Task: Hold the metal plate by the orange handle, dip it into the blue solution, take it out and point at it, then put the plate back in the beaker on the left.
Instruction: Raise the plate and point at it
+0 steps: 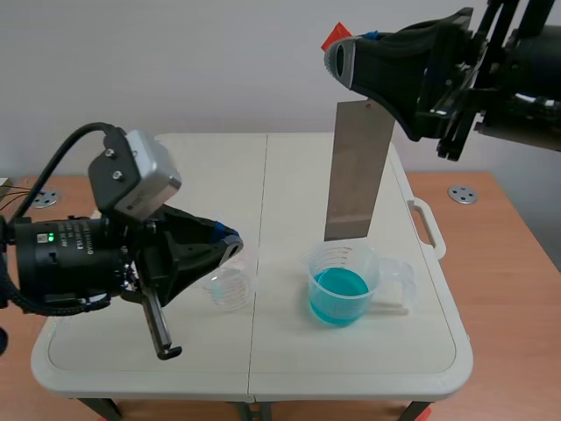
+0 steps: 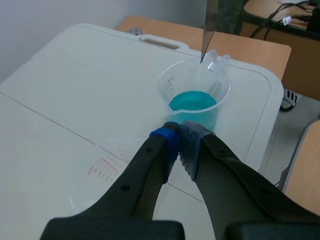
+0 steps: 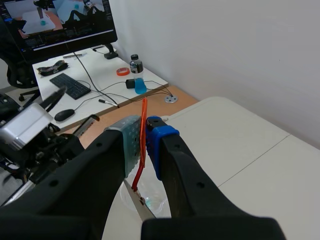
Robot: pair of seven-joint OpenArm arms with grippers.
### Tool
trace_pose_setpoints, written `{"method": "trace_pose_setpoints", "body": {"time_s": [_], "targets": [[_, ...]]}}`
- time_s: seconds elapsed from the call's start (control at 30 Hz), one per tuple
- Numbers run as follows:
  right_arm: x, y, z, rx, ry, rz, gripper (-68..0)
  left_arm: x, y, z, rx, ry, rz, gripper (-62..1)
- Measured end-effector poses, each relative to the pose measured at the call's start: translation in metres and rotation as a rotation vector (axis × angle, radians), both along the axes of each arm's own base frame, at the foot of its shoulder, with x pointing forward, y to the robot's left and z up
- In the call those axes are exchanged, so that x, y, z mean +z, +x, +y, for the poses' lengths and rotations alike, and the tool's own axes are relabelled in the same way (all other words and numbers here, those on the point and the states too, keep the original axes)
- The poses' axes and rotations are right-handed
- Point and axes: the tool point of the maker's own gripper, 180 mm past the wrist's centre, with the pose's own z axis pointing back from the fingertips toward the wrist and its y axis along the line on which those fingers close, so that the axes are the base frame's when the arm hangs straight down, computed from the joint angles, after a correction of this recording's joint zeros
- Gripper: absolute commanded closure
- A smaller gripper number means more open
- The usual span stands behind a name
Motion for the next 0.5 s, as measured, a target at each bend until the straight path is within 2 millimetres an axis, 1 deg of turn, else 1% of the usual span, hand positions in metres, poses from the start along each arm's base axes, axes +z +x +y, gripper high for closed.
{"method": "trace_pose_setpoints", "body": {"time_s": [0.1, 0.23, 0.4, 0.5], "targets": [[0.0, 0.0, 0.0, 0.0, 0.0, 0.0, -1.1, -0.006, 0.002, -0.013, -0.024, 0.001, 0.003, -3.2], [-0.001, 0.0, 0.0, 0.0, -0.003, 0.002, -1.1, -0.009, 0.005, -0.026, -0.052, 0.009, -0.012, -3.2], [-0.001, 0.0, 0.0, 0.001, -0.006, 0.004, -1.1, -0.006, 0.009, -0.035, -0.067, 0.001, -0.025, -3.2], [-0.001, 0.0, 0.0, 0.001, -0.006, 0.004, -1.1, -0.007, 0.013, -0.037, -0.062, -0.005, -0.022, -3.2]]}}
